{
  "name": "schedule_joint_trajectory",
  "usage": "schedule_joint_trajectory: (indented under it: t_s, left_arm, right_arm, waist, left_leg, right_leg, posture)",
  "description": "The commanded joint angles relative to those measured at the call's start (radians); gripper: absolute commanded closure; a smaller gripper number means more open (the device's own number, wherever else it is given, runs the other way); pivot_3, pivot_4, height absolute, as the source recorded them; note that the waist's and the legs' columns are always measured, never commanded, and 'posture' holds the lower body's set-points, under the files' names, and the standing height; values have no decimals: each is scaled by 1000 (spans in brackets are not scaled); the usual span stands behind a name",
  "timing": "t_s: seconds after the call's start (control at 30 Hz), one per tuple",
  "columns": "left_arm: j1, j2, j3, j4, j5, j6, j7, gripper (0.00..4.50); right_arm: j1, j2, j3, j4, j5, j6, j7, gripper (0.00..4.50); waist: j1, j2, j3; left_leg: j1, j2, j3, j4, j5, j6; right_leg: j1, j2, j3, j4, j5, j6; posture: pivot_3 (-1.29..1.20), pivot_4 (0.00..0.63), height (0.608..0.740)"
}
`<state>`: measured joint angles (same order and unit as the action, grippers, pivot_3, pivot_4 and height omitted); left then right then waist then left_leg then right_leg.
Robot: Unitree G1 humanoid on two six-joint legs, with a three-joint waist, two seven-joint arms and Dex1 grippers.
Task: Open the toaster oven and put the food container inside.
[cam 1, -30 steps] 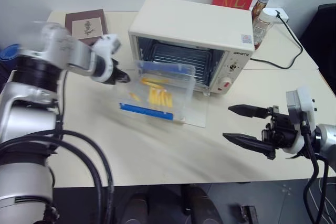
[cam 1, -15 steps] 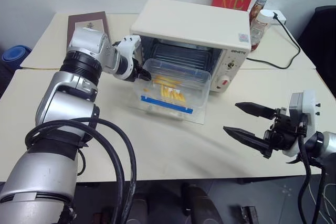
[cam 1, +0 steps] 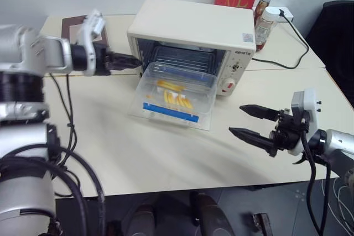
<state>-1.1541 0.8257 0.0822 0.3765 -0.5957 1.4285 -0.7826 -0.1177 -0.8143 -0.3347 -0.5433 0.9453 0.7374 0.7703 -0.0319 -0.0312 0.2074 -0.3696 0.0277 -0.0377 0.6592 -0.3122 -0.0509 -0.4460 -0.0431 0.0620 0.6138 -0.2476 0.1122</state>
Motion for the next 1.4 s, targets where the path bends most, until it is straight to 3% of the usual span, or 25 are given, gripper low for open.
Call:
schedule_joint_trajectory:
  t_s: [0.03, 0.17, 0.27, 0.33, 0.47, 0.77, 1.03, 1.27, 1.4]
  left_arm:
    - [126, 84, 129, -213, -123, -60, -149, 2163]
    - [366, 157, 167, -492, -228, -164, -332, 3446]
    - [525, 185, 105, -644, -202, -274, -381, 4431]
    - [592, 188, 31, -708, -138, -371, -382, 4500]
    - [601, 95, -138, -689, 17, -499, -269, 4500]
    - [446, -185, -250, -511, 188, -539, -5, 4500]
    - [306, -342, -296, -266, 387, -733, 156, 4500]
    - [137, -531, -219, 4, 447, -864, 336, 4500]
    - [91, -564, -190, 116, 458, -918, 354, 4500]
  right_arm:
    - [-20, -9, 7, -10, 37, 22, 6, 1514]
    - [-32, -5, 48, -38, 59, 44, 13, 2947]
    - [-43, 4, 106, -57, 51, 51, 19, 4031]
    - [-61, 8, 162, -53, 10, 43, 20, 4470]
    - [-127, 29, 315, -8, -134, 1, 16, 4470]
    - [-319, 176, 498, 196, -451, -89, -111, 4470]
    - [-463, 340, 457, 434, -603, -180, -251, 4470]
    - [-576, 452, 396, 622, -682, -291, -360, 4470]
    - [-587, 472, 390, 651, -684, -295, -341, 4470]
  waist:
    - [3, 0, 0]
    - [7, 0, 0]
    - [10, 0, 0]
    - [9, 0, 0]
    - [7, 0, 0]
    - [4, 0, 0]
    - [5, 0, 0]
    - [7, 0, 0]
    - [1, 1, 0]
  left_leg:
    - [0, 0, 0, 0, 0, 0]
    - [0, 0, 0, 1, 0, -1]
    - [0, 0, -1, 3, 0, -1]
    - [0, 0, 0, 4, 0, -1]
    - [0, 0, 0, 5, 1, 0]
    - [1, -1, -1, 5, 2, 2]
    - [0, -1, -1, 5, 2, 2]
    - [-1, -2, -1, 6, 2, 1]
    - [0, -2, -1, 5, 2, 1]
  right_leg:
    - [0, 0, 0, 1, 0, 0]
    - [1, -1, 0, 0, -1, -1]
    - [2, -2, -1, 0, -1, -2]
    - [2, -1, -1, 1, -1, -2]
    - [2, -1, 0, 1, -5, -9]
    - [1, 0, 0, 5, -1, -2]
    - [0, 0, -1, 7, -1, -2]
    - [0, -1, -1, 7, 0, 0]
    - [0, -1, 0, 7, 1, 0]
  posture:
    - [0, 150, 740]
    - [0, 150, 740]
    - [0, 150, 740]
    - [0, 150, 740]
    - [0, 150, 740]
    - [0, 150, 740]
    - [0, 150, 740]
    - [0, 150, 740]
    - [0, 150, 740]
